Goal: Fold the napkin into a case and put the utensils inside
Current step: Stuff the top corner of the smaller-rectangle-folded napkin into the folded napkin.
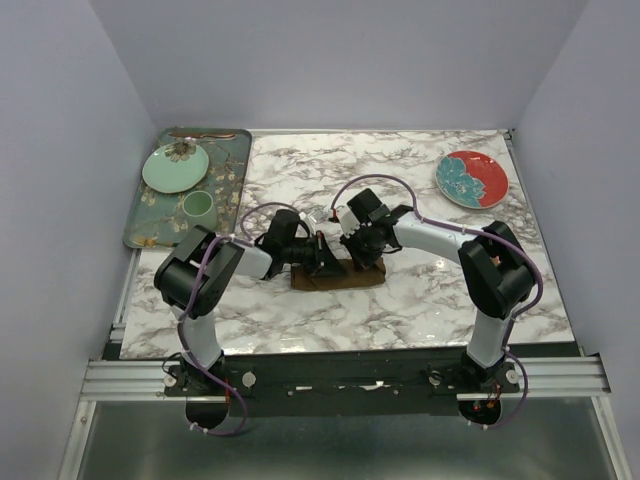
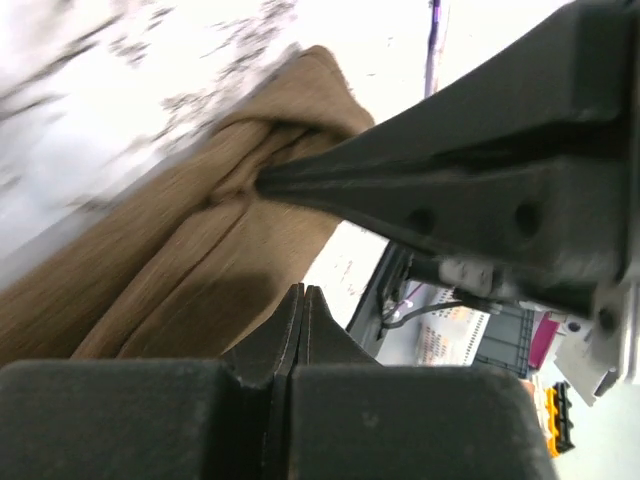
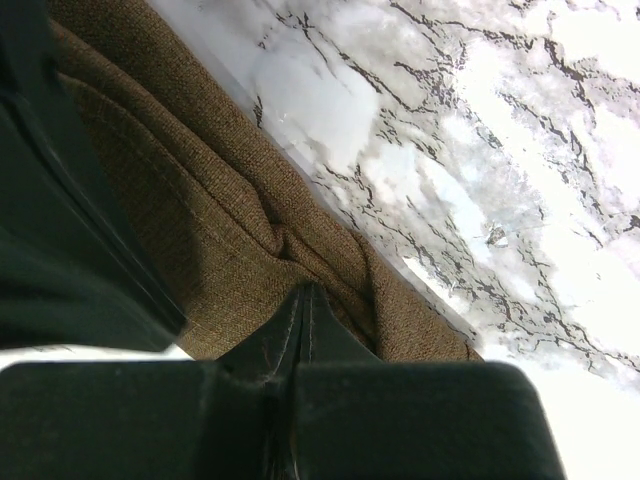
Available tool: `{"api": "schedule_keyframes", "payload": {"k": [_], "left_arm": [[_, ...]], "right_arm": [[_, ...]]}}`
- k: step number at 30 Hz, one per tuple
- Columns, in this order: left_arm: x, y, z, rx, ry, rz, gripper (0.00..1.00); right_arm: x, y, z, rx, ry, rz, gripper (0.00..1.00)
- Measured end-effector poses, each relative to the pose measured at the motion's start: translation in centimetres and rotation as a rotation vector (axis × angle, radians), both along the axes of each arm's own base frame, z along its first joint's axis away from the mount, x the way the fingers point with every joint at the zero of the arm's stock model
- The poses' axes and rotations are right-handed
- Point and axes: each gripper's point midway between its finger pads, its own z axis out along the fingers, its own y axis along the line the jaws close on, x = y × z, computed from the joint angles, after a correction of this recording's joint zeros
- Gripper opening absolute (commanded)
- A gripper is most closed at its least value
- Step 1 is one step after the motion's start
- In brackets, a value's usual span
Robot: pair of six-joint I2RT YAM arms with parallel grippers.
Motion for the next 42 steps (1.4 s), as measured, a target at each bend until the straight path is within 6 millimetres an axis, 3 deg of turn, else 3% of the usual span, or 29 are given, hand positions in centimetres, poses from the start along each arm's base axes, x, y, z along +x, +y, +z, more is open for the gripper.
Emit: {"api": "schedule_keyframes", "payload": {"k": [3,6,11,14,19,23,30,37,42], "left_arm": [[-0.4,1.3,0.0,0.014,-0.016,0.012,0.0],[-0.6,2.2,1.5,0.003,-0.078,0.017,0.0],[-0.8,1.7,4.1,-0.04,-0.175,-0.002,0.0],[-0.9,1.4,3.0,-0.025,-0.147,0.0,0.0],[-0.9,1.4,-1.2,0.038,-0.036,0.025,0.0],[-0.5,1.4,-3.0,0.067,0.013,0.041,0.0],[0.5,1.2,-3.4,0.062,0.038,0.043,0.0],[0.6,1.2,-3.4,0.063,0.046,0.04,0.0],[0.6,1.2,-3.3,0.064,0.049,0.036,0.0]], "right_arm": [[0.0,0.0,0.0,0.0,-0.001,0.001,0.04],[0.0,0.0,0.0,0.0,-0.001,0.001,0.04],[0.0,0.0,0.0,0.0,-0.001,0.001,0.04],[0.0,0.0,0.0,0.0,-0.001,0.0,0.04],[0.0,0.0,0.0,0.0,-0.001,0.0,0.04],[0.0,0.0,0.1,0.002,-0.003,0.001,0.09],[-0.9,-0.6,1.1,0.003,-0.005,0.008,0.24],[-0.6,-2.1,5.9,0.021,-0.116,0.045,0.29],[-0.9,-3.3,5.3,-0.024,-0.117,0.065,0.3]]}}
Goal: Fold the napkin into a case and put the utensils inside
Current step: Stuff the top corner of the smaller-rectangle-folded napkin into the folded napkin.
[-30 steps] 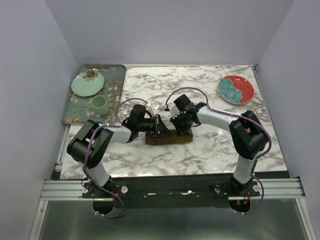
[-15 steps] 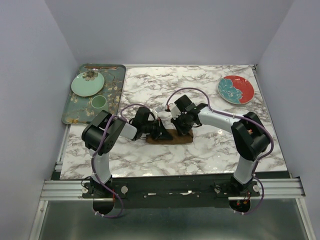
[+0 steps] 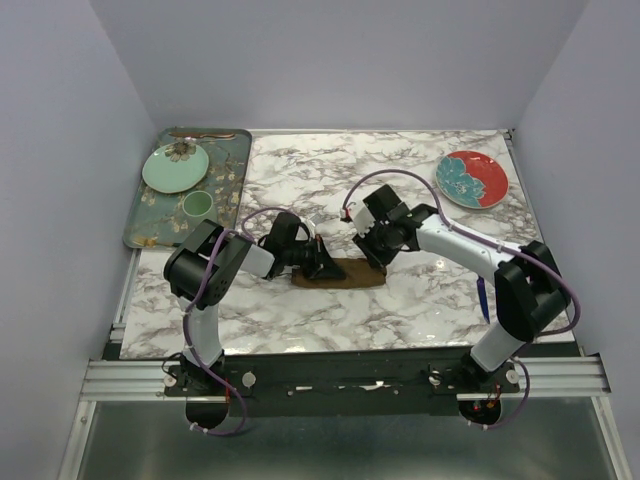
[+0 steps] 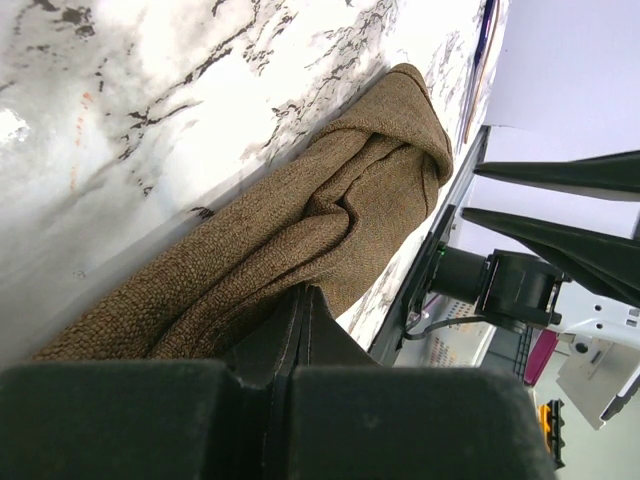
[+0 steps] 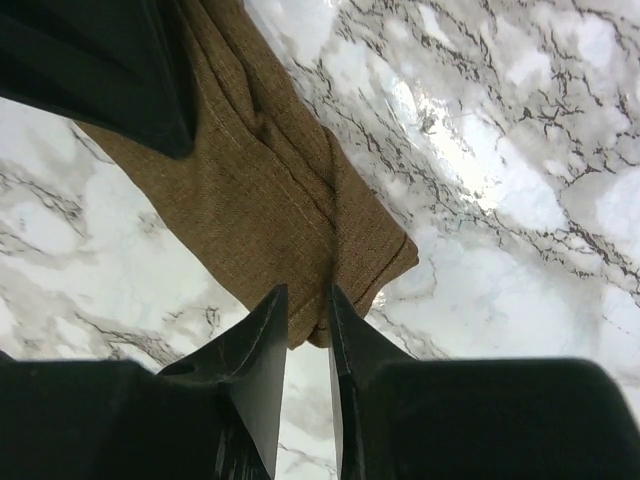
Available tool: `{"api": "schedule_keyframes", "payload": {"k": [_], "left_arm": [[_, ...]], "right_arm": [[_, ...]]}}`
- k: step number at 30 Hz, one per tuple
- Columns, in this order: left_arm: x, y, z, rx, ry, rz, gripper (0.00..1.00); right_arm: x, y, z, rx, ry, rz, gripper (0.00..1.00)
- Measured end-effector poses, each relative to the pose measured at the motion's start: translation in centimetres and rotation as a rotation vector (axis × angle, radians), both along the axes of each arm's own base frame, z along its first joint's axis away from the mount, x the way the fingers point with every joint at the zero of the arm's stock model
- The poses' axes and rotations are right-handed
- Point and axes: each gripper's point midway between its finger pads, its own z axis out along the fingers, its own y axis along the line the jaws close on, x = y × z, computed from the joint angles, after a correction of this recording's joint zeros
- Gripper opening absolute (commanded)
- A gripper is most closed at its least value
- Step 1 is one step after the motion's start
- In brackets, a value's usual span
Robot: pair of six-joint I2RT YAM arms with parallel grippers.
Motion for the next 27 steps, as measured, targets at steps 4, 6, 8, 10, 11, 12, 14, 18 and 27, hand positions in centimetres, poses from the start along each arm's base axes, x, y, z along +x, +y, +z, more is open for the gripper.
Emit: {"api": "schedule_keyframes", "payload": {"k": [4,6,8,10,11,12,14,18,27], "left_arm": [[0.0,0.0,0.0,0.0,0.0,-0.001,0.0],[0.0,0.0,0.0,0.0,0.0,-0.002,0.0],[0.0,0.0,0.0,0.0,-0.001,-0.002,0.0],[0.0,0.0,0.0,0.0,-0.002,-0.003,0.0],[0.0,0.0,0.0,0.0,-0.003,-0.003,0.0],[0.0,0.0,0.0,0.0,-0.003,-0.003,0.0],[0.0,0.0,0.0,0.0,-0.003,-0.003,0.0],[0.0,0.0,0.0,0.0,-0.004,-0.004,0.0],[0.3,0.1,0.1,0.007,-0.019,-0.014,0.0]], "right_arm": [[0.0,-0.8,-1.3,-0.055,0.013,0.0,0.3],[0.0,-1.0,-1.8,-0.072,0.017,-0.002,0.29],[0.1,-1.3,-2.3,-0.09,0.02,-0.003,0.28],[0.1,-1.5,-2.7,-0.102,0.021,-0.003,0.28],[0.1,-1.6,-2.8,-0.106,0.021,-0.003,0.28],[0.1,-1.7,-2.9,-0.111,0.021,-0.002,0.27],[0.2,-1.9,-3.2,-0.122,0.017,-0.003,0.26],[0.1,-2.0,-3.6,-0.132,0.019,0.001,0.15],[-0.5,-1.8,-4.6,-0.121,0.053,-0.002,0.01]]}}
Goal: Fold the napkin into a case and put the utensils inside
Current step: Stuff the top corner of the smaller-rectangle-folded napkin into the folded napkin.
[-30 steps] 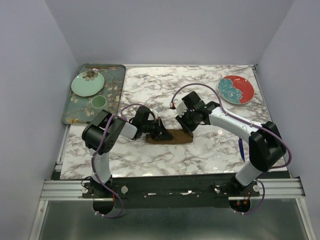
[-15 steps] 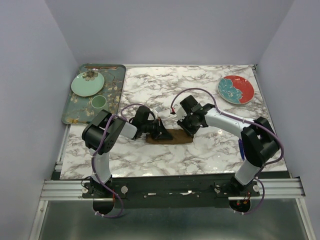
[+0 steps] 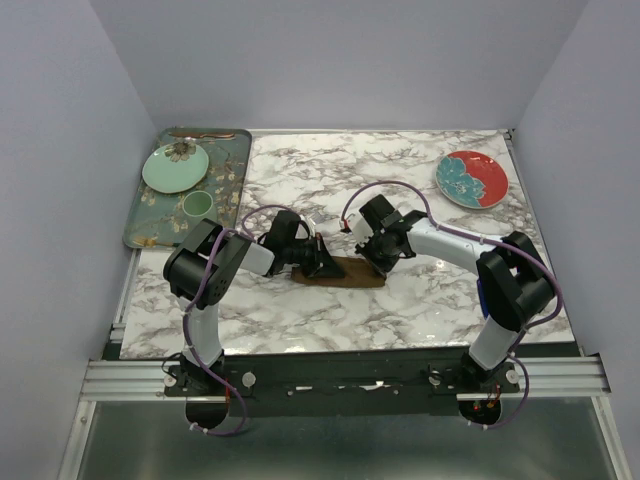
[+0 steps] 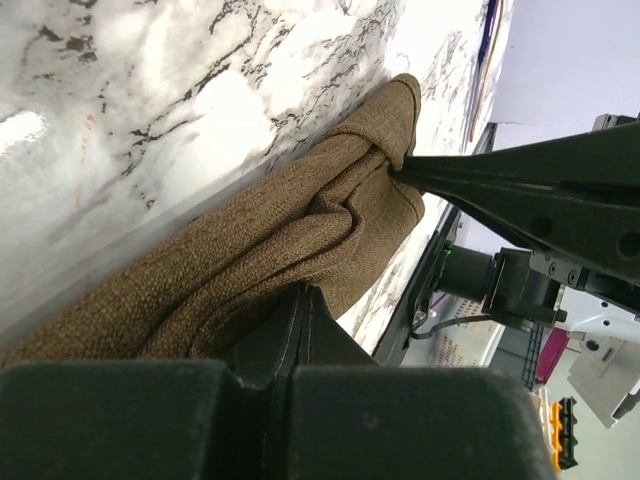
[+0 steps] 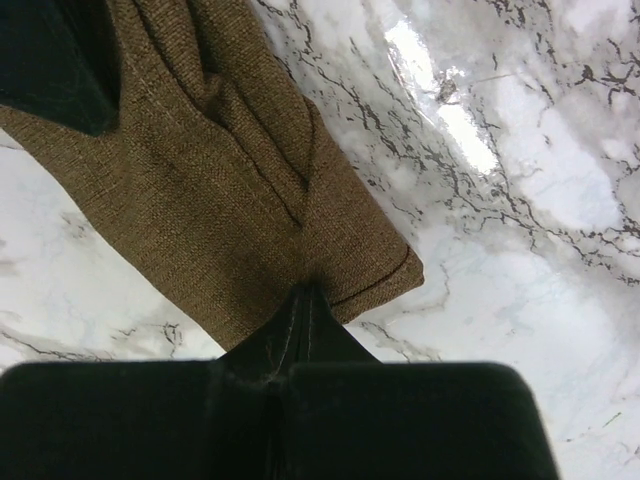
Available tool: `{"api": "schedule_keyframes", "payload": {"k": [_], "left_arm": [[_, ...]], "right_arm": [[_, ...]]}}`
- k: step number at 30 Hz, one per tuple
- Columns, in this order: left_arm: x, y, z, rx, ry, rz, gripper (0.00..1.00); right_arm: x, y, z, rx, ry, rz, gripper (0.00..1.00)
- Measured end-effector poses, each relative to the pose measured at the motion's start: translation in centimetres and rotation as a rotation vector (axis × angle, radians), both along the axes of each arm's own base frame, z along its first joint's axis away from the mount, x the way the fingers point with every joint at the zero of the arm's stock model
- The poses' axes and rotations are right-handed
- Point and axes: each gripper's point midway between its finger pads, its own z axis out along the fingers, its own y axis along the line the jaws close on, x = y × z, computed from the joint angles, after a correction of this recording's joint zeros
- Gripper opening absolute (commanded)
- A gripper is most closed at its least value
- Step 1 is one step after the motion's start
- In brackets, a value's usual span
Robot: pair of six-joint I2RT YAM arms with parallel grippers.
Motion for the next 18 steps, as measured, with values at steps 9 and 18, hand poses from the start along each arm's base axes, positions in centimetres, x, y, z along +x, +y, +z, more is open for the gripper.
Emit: {"api": "schedule_keyframes", "payload": {"k": [9,18], "left_arm": [[0.3,0.2,0.0,0.005,-0.013,-0.002,0.0],[0.3,0.2,0.0,0.006,-0.018,-0.008,0.0]], "right_arm": [[-1.0,1.0,-0.1,0.044,0.047,-0.006,0.01],[-0.9,1.2,-0.8,0.025,0.081,-0.012,0.01]]}}
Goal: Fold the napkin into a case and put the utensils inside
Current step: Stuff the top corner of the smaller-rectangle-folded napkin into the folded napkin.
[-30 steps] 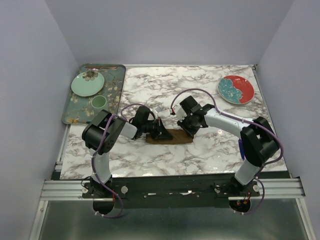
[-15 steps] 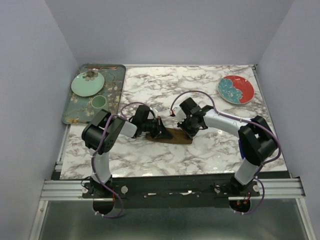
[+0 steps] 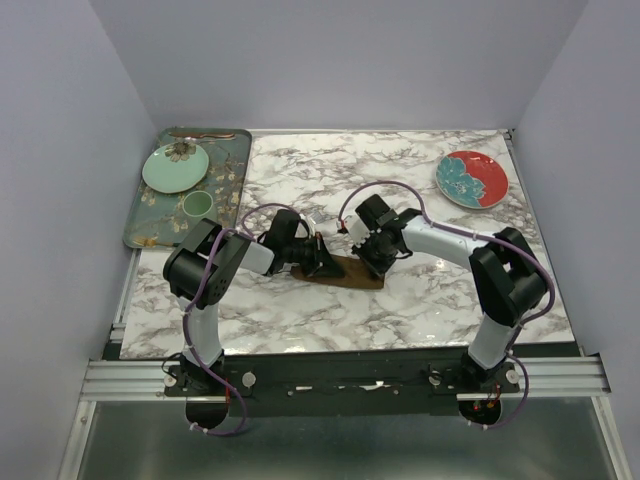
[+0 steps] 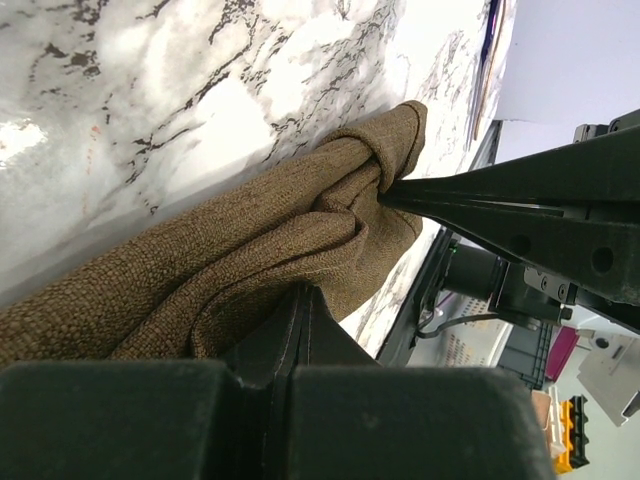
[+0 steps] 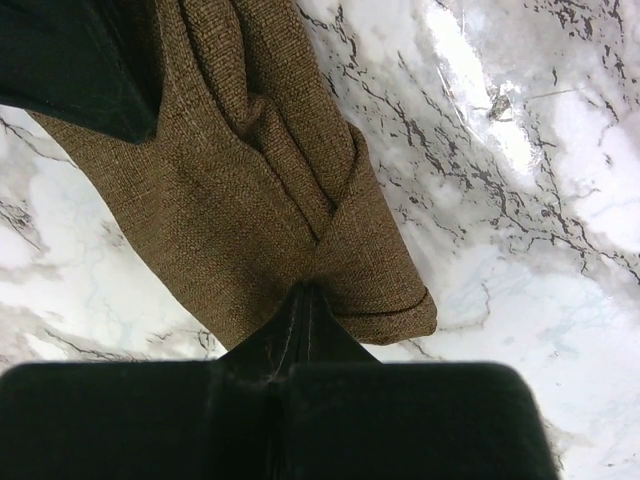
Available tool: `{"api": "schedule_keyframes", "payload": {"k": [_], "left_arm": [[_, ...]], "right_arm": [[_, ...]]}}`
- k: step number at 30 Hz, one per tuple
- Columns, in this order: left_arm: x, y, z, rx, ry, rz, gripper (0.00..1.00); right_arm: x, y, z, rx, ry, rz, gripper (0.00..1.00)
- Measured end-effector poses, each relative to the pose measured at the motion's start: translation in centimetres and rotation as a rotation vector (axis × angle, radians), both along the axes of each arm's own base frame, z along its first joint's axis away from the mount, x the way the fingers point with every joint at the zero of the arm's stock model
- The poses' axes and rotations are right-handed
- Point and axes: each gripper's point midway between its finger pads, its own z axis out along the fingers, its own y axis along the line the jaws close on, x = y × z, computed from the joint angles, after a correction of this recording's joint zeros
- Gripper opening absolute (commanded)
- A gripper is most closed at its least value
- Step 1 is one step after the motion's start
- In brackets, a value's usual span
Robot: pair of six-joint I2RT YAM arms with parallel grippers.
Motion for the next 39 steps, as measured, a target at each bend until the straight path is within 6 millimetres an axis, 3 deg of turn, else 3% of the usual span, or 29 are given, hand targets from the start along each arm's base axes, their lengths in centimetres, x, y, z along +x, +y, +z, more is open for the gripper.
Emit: {"api": "schedule_keyframes", "payload": {"k": [2,8,9,14,18,22,27,32,39], "left_arm": [[0.0,0.0,0.1,-0.002,-0.002,-0.004,0.0],[0.0,0.3,1.1,0.0,-0.032,-0.017,0.19],[0.1,0.5,1.7,-0.002,-0.046,-0.016,0.27],[1.7,1.8,5.0,-0.012,-0.143,-0.019,0.41],[2.7,3.4,7.6,0.004,-0.258,-0.056,0.52],[2.1,6.6,9.2,0.043,-0.344,-0.098,0.61],[0.9,10.3,8.4,0.12,-0.362,-0.155,0.78],[-0.7,11.1,7.5,0.17,-0.384,-0.257,0.75],[0.6,10.5,6.7,0.211,-0.408,-0.339,0.79]], "right_arm": [[0.0,0.0,0.0,-0.001,0.0,0.003,0.01],[0.1,-0.3,-0.1,-0.006,-0.021,0.038,0.01],[0.1,-0.3,-0.1,-0.006,-0.028,0.049,0.01],[0.3,-0.5,-0.1,-0.009,-0.066,0.112,0.01],[0.7,-0.4,-0.1,-0.014,-0.098,0.173,0.01],[1.4,-0.2,0.0,-0.012,-0.146,0.241,0.01],[2.4,0.2,0.1,-0.017,-0.216,0.339,0.01],[3.5,0.5,0.2,-0.024,-0.274,0.416,0.01],[3.9,0.6,0.3,-0.023,-0.339,0.493,0.01]]}}
